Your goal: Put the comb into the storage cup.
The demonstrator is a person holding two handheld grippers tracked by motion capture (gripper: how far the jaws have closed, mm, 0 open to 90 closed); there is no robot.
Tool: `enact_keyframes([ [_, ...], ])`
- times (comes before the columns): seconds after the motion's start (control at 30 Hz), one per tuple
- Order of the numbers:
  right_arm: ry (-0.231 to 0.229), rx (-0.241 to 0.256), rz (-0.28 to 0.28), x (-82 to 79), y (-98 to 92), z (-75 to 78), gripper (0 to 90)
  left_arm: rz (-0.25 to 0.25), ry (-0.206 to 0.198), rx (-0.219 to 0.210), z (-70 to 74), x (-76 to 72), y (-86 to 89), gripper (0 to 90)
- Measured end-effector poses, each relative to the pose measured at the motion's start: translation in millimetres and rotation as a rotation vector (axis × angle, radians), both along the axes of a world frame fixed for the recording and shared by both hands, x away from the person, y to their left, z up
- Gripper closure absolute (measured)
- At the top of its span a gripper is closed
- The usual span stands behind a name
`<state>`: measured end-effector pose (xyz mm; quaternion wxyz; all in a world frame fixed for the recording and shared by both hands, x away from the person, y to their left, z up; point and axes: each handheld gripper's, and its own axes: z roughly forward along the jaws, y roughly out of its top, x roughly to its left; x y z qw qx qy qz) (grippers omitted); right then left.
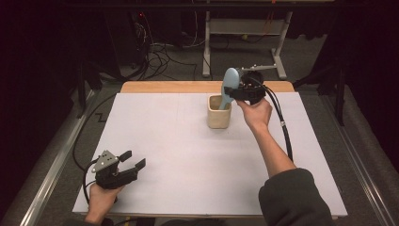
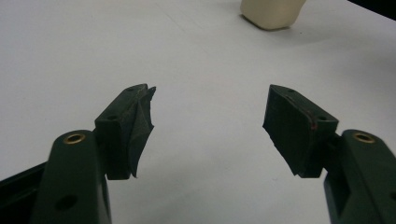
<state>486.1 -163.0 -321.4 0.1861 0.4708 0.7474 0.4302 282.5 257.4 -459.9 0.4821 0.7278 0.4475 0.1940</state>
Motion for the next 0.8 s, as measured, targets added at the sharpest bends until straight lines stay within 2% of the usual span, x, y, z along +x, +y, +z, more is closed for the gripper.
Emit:
enact_keyframes([
  [0.8,0.041,-0.019,0.019,5.3,8.7,-14.0,52.1,-0.003,0.000,0.002,0.1,-0.3,0.0,33.2],
])
